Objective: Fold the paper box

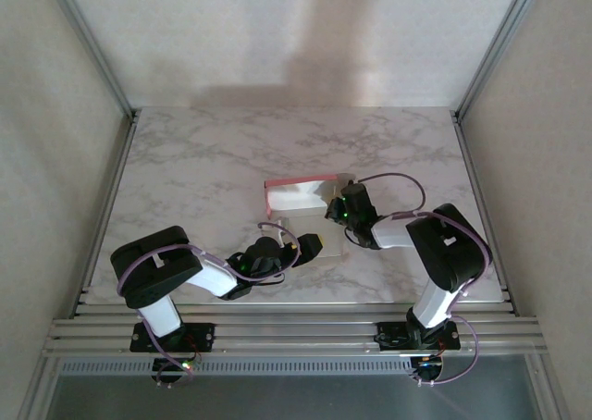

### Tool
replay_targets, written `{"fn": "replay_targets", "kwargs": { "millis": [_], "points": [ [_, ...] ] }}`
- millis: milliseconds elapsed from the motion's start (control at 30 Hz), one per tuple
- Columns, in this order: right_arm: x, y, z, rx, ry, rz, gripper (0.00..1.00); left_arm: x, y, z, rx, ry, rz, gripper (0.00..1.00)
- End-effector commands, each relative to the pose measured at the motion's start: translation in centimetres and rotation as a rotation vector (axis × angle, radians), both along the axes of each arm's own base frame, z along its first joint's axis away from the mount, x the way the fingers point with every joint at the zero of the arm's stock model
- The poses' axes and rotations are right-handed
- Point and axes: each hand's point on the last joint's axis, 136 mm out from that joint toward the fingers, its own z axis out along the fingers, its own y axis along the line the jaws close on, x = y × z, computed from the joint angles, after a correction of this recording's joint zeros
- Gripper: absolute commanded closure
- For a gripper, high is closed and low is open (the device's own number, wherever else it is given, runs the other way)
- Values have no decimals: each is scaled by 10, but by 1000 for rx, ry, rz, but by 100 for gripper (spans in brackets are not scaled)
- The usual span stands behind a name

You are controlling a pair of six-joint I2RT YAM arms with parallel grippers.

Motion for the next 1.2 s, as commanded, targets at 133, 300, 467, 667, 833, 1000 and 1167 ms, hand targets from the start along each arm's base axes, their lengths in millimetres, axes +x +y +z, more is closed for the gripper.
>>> {"fn": "replay_targets", "kwargs": {
  "millis": [133, 300, 467, 667, 833, 1000, 1167],
  "points": [
    [-2, -10, -22, -95, 102, -86, 100, -11, 8, -30, 87, 62, -5, 1],
    [-10, -25, -38, -170, 180, -139, 100, -11, 9, -31, 89, 62, -4, 0],
    [-18, -30, -47, -211, 206, -150, 100, -11, 10, -32, 87, 64, 0, 0],
    [-20, -25, -38, -173, 176, -131, 100, -12, 10, -32, 89, 66, 2, 0],
    [-19, -10, -3, -121, 93, -11, 100, -12, 12, -32, 87, 67, 12, 0],
    [-31, -10, 21, -84, 69, 119, 97, -11, 15, -33, 80, 71, 21, 1],
    [-52, -26, 46, -104, 42, 209, 87, -9, 14, -31, 70, 67, 22, 0]
  ]
}}
